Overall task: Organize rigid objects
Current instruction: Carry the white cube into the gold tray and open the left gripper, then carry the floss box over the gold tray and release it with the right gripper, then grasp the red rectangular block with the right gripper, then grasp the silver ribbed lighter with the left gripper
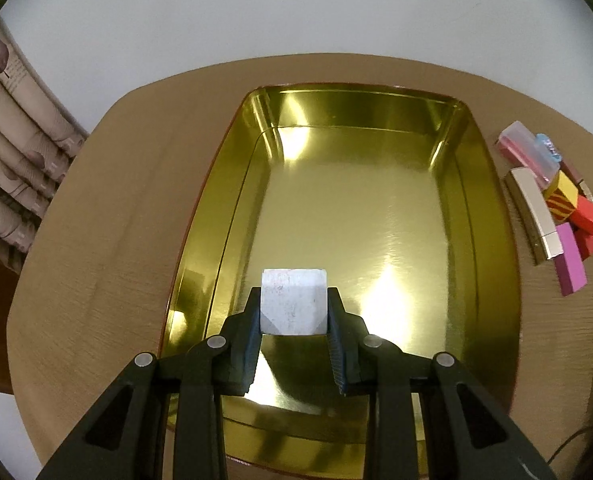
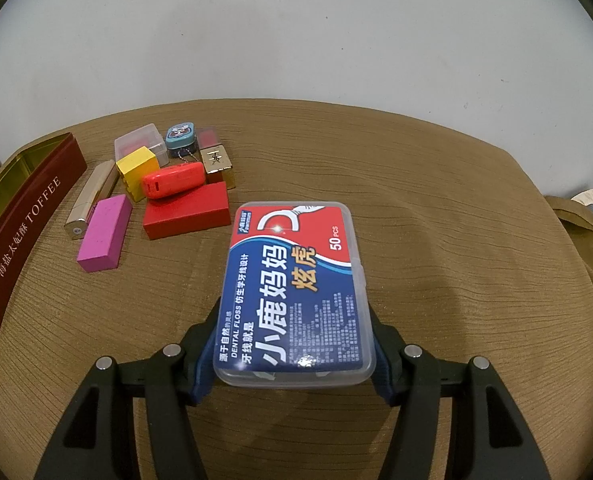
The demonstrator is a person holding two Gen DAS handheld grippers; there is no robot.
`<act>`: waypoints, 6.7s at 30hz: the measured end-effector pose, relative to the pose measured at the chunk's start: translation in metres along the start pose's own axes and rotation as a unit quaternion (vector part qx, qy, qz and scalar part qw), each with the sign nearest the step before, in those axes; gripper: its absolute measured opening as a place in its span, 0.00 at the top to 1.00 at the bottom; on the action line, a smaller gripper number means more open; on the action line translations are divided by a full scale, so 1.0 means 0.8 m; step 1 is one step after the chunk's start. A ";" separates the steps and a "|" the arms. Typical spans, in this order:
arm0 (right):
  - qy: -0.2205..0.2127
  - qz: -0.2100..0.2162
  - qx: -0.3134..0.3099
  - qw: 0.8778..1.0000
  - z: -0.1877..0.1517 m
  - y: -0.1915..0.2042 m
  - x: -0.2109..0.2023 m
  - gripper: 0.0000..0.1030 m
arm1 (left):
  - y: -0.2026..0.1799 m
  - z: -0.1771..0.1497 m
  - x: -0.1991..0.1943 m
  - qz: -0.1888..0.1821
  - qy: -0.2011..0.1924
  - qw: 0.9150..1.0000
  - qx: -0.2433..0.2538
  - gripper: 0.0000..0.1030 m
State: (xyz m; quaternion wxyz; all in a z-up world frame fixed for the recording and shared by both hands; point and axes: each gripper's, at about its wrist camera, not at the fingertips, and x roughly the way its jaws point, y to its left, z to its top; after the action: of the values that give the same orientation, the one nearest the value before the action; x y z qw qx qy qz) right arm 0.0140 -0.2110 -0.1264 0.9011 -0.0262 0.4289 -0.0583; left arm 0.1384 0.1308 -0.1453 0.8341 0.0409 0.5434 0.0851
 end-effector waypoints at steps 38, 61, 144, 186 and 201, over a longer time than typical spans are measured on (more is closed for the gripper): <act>0.027 -0.005 0.016 1.000 0.010 -0.003 0.004 0.39 | 0.021 -0.045 -0.105 -0.006 -0.112 0.994 0.003 0.37; -0.030 0.069 -0.089 0.993 0.067 0.183 -0.069 0.40 | 0.053 -0.054 -0.115 -0.009 -0.148 0.989 -0.011 0.29; 0.010 0.043 -0.057 0.997 0.064 0.082 -0.034 0.38 | 0.092 -0.040 -0.100 0.024 -0.148 0.988 -0.045 0.26; 0.002 0.056 -0.073 0.996 0.045 0.089 0.024 0.37 | 0.010 -0.049 -0.096 0.022 -0.140 0.989 0.038 0.25; 0.000 0.042 -0.044 0.998 0.031 0.058 0.021 0.37 | -0.125 0.025 -0.117 -0.074 -0.092 0.993 0.031 0.25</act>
State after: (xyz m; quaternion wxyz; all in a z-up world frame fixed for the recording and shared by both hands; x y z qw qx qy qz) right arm 0.0472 -0.1669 -0.1283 0.9007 -0.0482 0.4317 -0.0015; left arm 0.1292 0.0152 -0.0691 0.8827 0.0339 0.4686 0.0027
